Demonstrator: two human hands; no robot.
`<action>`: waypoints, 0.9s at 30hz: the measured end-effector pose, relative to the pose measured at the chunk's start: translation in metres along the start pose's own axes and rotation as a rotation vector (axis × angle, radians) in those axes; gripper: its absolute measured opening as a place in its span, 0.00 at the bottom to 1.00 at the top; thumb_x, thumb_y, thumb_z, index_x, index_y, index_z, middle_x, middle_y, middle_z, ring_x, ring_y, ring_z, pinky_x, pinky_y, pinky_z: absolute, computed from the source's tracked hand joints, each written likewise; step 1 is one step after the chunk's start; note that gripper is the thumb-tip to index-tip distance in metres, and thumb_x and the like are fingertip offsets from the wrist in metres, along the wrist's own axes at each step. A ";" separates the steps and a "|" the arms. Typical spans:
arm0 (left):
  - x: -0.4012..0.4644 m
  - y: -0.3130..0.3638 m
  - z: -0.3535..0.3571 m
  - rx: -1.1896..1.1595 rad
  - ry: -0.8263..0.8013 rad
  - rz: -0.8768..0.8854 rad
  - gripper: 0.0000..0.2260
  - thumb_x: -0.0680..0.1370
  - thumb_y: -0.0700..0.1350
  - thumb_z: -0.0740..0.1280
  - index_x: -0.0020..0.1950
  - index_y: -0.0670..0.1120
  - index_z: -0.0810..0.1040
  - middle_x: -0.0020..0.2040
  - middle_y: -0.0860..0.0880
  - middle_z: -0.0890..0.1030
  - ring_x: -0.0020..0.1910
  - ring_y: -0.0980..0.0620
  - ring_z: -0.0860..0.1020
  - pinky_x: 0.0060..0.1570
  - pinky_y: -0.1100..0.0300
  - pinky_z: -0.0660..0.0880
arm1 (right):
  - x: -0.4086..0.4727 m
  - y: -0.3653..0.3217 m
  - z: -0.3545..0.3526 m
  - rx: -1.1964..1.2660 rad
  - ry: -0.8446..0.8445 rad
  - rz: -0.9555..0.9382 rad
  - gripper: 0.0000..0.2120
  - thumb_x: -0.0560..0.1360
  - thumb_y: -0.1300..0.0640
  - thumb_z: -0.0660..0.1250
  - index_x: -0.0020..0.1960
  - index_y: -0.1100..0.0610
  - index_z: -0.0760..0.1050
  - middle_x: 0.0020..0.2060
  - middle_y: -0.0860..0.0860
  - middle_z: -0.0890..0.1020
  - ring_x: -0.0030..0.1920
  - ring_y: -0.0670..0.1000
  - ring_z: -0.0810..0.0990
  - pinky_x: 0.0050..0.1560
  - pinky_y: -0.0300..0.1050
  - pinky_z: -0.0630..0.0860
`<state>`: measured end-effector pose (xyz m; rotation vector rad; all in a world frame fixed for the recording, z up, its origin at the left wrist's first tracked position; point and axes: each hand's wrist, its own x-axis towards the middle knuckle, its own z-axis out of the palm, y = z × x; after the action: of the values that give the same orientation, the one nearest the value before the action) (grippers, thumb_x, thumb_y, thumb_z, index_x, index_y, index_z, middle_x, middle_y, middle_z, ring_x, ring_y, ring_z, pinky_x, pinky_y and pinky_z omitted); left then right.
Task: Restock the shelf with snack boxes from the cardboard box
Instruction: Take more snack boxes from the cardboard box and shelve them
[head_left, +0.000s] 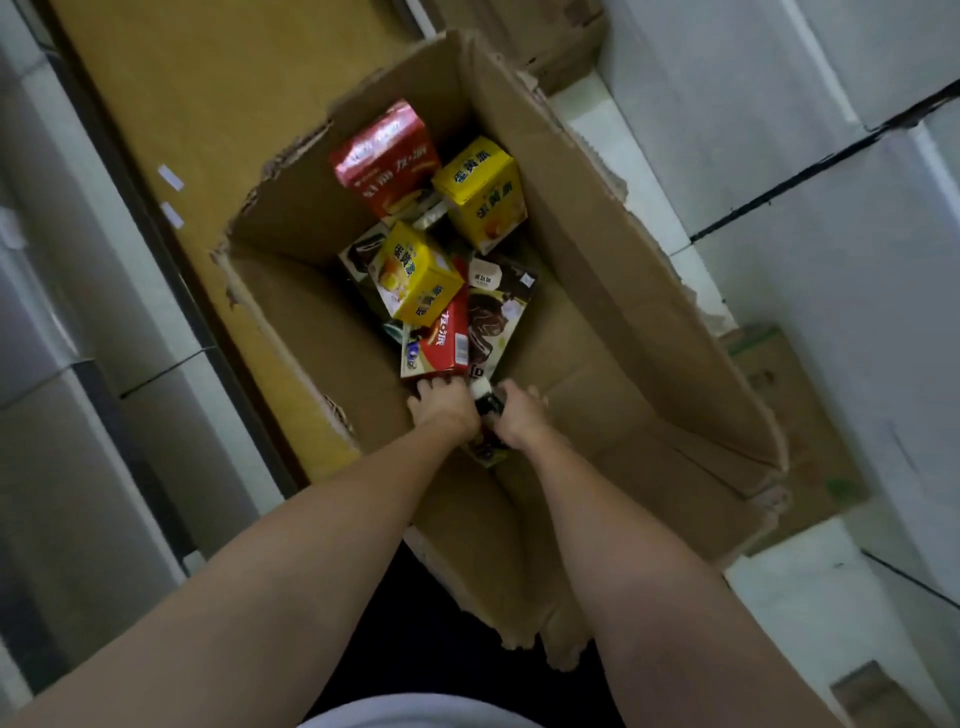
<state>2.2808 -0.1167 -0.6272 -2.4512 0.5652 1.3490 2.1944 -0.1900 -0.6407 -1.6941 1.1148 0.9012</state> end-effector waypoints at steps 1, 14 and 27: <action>-0.004 0.001 0.000 0.025 -0.017 0.009 0.23 0.77 0.47 0.66 0.72 0.49 0.68 0.72 0.43 0.66 0.71 0.40 0.62 0.69 0.43 0.61 | -0.004 0.003 -0.002 0.000 -0.005 0.000 0.25 0.77 0.54 0.68 0.72 0.49 0.65 0.75 0.58 0.61 0.76 0.61 0.57 0.74 0.62 0.59; -0.082 0.014 -0.021 -0.569 0.299 -0.069 0.16 0.79 0.46 0.62 0.66 0.45 0.72 0.61 0.42 0.76 0.59 0.41 0.77 0.56 0.47 0.76 | -0.070 0.014 -0.082 0.055 0.194 -0.321 0.17 0.78 0.49 0.68 0.61 0.56 0.71 0.59 0.55 0.80 0.60 0.57 0.78 0.51 0.47 0.72; -0.065 0.006 -0.029 -0.775 0.410 -0.095 0.18 0.78 0.46 0.64 0.67 0.45 0.70 0.62 0.43 0.76 0.60 0.41 0.77 0.58 0.47 0.76 | -0.082 -0.033 -0.096 -0.312 0.478 -0.374 0.25 0.78 0.41 0.65 0.68 0.54 0.67 0.55 0.53 0.80 0.55 0.56 0.80 0.48 0.52 0.78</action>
<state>2.2680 -0.1215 -0.5574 -3.3607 -0.0330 1.1689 2.2080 -0.2498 -0.5254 -2.3637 0.9332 0.4562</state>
